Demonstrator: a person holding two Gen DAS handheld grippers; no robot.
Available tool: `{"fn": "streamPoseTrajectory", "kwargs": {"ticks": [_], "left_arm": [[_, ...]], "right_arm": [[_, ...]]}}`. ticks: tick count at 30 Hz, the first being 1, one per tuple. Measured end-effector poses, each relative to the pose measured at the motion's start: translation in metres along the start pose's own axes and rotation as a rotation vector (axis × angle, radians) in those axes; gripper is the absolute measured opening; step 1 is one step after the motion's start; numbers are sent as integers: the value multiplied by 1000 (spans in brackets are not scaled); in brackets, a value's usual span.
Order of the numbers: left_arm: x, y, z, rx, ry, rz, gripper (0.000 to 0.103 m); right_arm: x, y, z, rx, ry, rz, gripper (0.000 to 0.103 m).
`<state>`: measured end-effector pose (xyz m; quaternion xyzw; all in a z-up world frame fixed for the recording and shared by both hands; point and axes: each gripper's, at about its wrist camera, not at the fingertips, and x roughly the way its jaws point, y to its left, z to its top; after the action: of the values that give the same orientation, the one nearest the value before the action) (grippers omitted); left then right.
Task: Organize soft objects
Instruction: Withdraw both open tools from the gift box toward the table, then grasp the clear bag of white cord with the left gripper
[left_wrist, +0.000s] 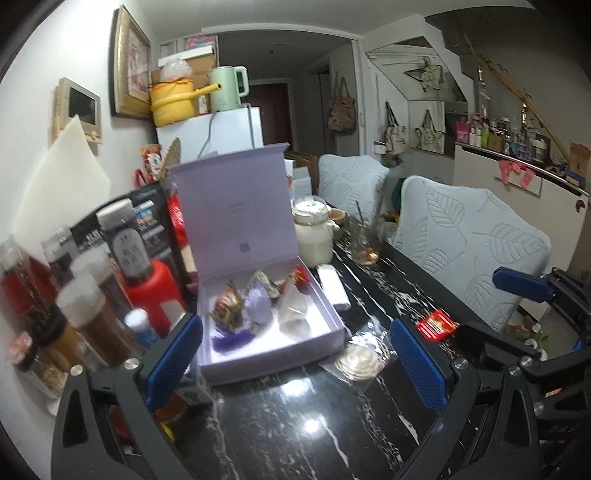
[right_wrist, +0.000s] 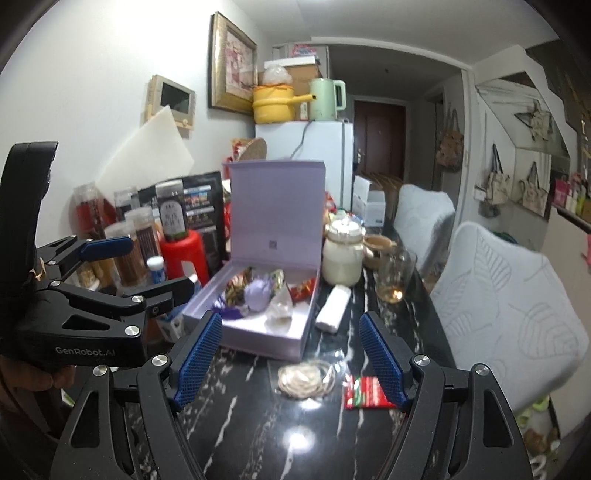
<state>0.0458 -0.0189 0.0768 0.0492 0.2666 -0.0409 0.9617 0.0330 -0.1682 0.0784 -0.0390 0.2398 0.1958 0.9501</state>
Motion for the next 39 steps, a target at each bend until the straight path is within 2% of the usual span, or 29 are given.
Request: {"fn": "streamPoseTrajectory", "kwargs": {"ticks": [8, 19, 27, 39], "left_arm": [[19, -17, -24, 12, 54, -34, 103], [58, -36, -50, -29, 163, -132, 103], [94, -53, -59, -57, 225, -179, 103], [158, -78, -55, -16, 288, -198, 103]], "right_arm": [[9, -13, -40, 69, 75, 11, 77], [20, -43, -84, 139, 179, -14, 77], [37, -74, -106, 205, 249, -34, 77], [60, -115, -120, 256, 312, -63, 77]]}}
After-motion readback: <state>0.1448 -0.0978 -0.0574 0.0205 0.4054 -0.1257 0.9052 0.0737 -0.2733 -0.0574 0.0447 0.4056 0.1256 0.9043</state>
